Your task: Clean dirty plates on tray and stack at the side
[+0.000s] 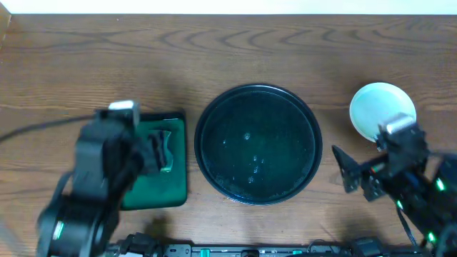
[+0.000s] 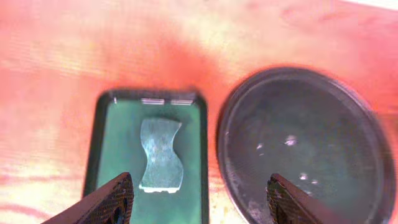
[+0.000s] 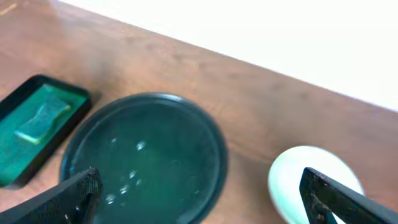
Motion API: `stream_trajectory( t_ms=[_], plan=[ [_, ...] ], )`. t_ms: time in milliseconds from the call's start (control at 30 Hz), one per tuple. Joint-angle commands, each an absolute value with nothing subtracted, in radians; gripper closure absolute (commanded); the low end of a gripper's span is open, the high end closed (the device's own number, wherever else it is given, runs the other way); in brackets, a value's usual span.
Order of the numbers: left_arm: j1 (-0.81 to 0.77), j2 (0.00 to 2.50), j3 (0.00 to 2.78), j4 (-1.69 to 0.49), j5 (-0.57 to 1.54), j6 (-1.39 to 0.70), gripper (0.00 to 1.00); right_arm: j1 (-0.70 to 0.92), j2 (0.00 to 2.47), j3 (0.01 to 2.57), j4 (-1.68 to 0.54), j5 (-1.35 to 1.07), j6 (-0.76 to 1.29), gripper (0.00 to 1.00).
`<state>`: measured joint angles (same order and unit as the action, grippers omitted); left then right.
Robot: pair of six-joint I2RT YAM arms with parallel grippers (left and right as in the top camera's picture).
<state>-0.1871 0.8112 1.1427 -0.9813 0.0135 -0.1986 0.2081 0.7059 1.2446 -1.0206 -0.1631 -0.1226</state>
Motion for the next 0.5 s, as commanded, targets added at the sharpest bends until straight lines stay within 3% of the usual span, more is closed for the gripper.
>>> stream_trajectory(
  t_ms=[0, 200, 467],
  plan=[
    [-0.201, 0.633, 1.155, -1.025, 0.008, -0.105, 0.3, 0.217, 0.618, 1.25, -1.015, -0.1, -0.207, 0.01],
    [-0.201, 0.387, 1.155, -1.165, 0.008, -0.034, 0.3, 0.217, 0.501, 1.25, -1.078, -0.013, -0.23, 0.01],
    [-0.2, 0.224, 1.155, -1.353, 0.008, -0.102, 0.29, 0.217, 0.426, 1.25, -1.178, 0.026, -0.213, 0.01]
  ],
)
